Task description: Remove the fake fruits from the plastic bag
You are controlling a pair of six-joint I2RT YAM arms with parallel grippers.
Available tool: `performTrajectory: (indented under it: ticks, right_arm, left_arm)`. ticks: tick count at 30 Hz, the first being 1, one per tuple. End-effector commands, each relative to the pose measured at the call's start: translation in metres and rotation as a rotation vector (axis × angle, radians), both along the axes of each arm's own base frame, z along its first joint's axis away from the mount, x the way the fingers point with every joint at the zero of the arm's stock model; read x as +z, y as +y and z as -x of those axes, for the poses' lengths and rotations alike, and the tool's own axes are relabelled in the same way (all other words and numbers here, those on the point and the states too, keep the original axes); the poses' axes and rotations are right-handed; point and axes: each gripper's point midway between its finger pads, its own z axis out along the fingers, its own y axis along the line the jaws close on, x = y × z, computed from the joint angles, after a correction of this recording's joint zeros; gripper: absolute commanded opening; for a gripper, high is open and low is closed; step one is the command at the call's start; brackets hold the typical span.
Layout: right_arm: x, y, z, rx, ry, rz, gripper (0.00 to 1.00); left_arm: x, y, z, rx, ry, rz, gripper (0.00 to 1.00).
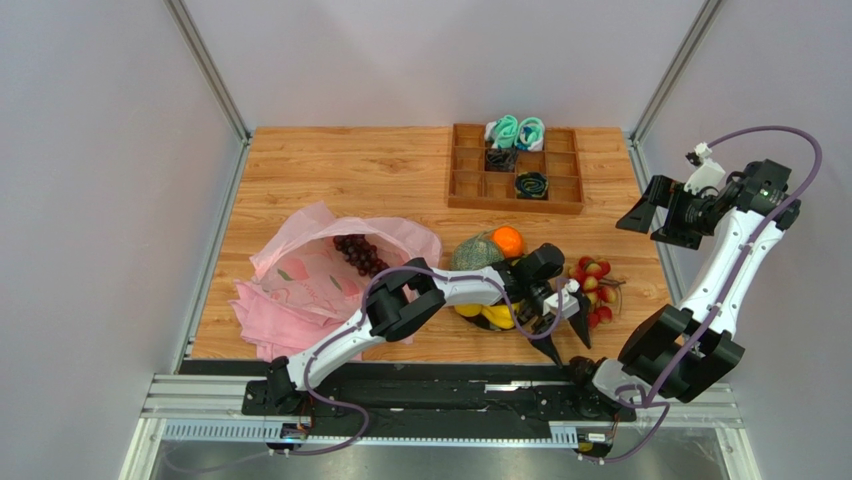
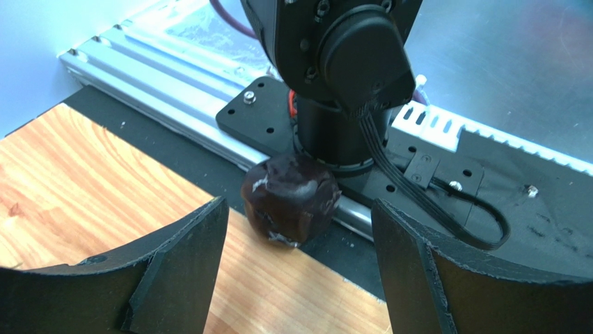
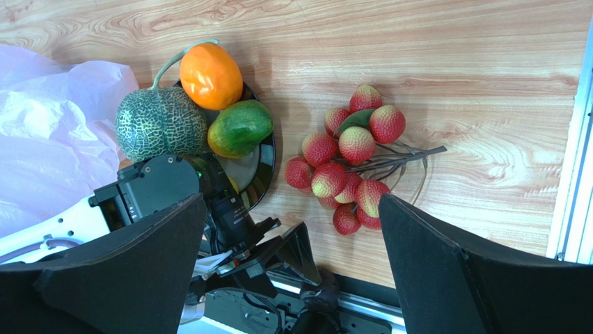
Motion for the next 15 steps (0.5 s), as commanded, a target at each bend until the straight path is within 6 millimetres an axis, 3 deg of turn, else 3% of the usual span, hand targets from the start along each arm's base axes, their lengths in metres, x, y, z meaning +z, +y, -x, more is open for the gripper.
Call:
performTrajectory:
  ticks: [1,6,7,8,10,15]
  right_arm:
    - [0.007,0.018,0.023,0.018,0.080,-0.074,0.99]
    - [0.008,0.020,0.022,0.030,0.070,-0.082,0.99]
    - [0.008,0.021,0.022,0.035,0.066,-0.089,0.99]
    - [0.007,0.022,0.023,0.041,0.063,-0.088,0.99]
    - [0.006,0.025,0.022,0.048,0.062,-0.109,0.99]
    - [0.010,0.028,0.019,0.052,0.037,-0.129,0.99]
  left_arm:
    - [0.034,0.013,0.016,-0.120,0.034,0.057,0.83]
    - [0.030,0.017,0.011,-0.029,0.028,-0.042,0.81]
    - [0.018,0.016,0.008,0.015,-0.026,-0.083,0.81]
    - [-0.006,0.038,0.016,-0.022,-0.129,-0.114,0.81]
    - [-0.030,0.038,0.013,-0.047,-0.341,-0.114,0.81]
    - [-0.041,0.060,0.017,-0.081,-0.407,-0.161,0.82]
